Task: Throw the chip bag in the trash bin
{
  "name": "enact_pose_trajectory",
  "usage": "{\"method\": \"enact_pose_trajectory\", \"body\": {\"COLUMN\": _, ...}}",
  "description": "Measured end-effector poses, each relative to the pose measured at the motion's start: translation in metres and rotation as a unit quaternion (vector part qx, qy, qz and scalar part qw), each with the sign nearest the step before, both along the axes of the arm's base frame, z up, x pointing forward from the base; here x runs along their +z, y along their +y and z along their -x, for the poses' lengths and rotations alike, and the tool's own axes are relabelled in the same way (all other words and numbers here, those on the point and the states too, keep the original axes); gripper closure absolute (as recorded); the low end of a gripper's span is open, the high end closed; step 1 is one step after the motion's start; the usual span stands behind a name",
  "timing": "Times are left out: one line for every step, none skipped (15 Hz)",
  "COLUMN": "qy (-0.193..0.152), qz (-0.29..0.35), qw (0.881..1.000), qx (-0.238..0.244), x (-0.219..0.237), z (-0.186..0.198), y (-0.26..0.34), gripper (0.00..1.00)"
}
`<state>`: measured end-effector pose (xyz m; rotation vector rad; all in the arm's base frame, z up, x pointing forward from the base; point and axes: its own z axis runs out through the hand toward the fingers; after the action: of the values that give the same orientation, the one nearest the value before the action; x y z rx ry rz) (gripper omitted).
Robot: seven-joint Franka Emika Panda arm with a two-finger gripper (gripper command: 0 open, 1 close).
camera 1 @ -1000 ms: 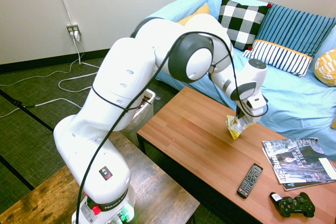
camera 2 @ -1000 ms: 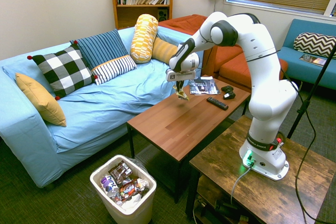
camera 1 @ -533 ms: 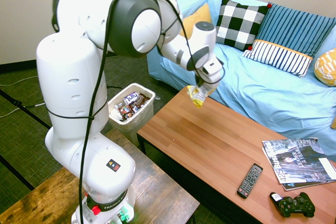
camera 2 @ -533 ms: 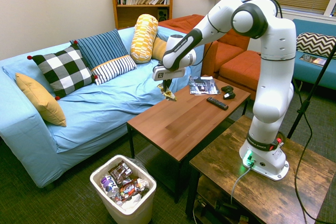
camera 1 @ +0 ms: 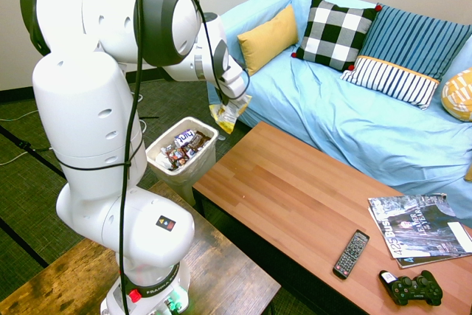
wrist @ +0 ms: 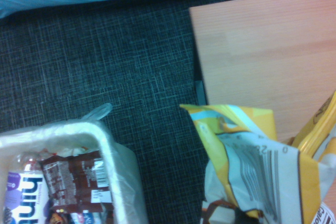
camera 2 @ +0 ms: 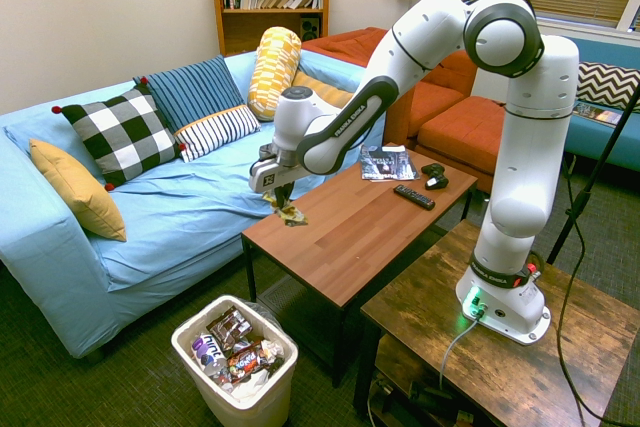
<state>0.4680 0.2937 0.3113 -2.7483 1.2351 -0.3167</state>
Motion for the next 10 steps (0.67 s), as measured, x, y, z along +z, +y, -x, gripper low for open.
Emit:
{"method": "enact_pose_trajectory", "body": {"qy": 0.001, "qz": 0.008, "qw": 1.0, "qx": 0.008, "x": -0.007, "z": 0.006, "y": 0.027, "gripper": 1.0}}
{"method": "enact_pose_trajectory", "body": {"qy": 0.003, "qz": 0.018, "qw": 1.0, "qx": 0.017, "x": -0.019, "z": 0.01, "y": 0.053, "gripper": 1.0}}
{"method": "enact_pose_trajectory", "body": {"qy": 0.007, "qz": 0.027, "qw": 0.999, "qx": 0.027, "x": -0.035, "z": 0.015, "y": 0.081, "gripper": 1.0}}
{"method": "enact_pose_trajectory", "body": {"qy": 0.012, "qz": 0.034, "qw": 0.999, "qx": 0.038, "x": -0.053, "z": 0.021, "y": 0.108, "gripper": 1.0}}
{"method": "enact_pose_trajectory", "body": {"qy": 0.021, "qz": 0.041, "qw": 0.998, "qx": 0.048, "x": -0.075, "z": 0.027, "y": 0.136, "gripper": 1.0}}
{"method": "enact_pose_trajectory", "body": {"qy": 0.03, "qz": 0.046, "qw": 0.997, "qx": 0.057, "x": -0.096, "z": 0.031, "y": 0.159, "gripper": 1.0}}
{"method": "enact_pose_trajectory", "body": {"qy": 0.037, "qz": 0.053, "qw": 0.996, "qx": 0.065, "x": -0.116, "z": 0.035, "y": 0.177, "gripper": 1.0}}
{"method": "enact_pose_trajectory", "body": {"qy": 0.043, "qz": 0.059, "qw": 0.995, "qx": 0.071, "x": -0.137, "z": 0.037, "y": 0.191, "gripper": 1.0}}
{"method": "enact_pose_trajectory", "body": {"qy": 0.049, "qz": 0.062, "qw": 0.994, "qx": 0.072, "x": -0.154, "z": 0.039, "y": 0.201, "gripper": 1.0}}
{"method": "enact_pose_trajectory", "body": {"qy": 0.053, "qz": 0.065, "qw": 0.994, "qx": 0.073, "x": -0.167, "z": 0.04, "y": 0.209, "gripper": 0.0}}
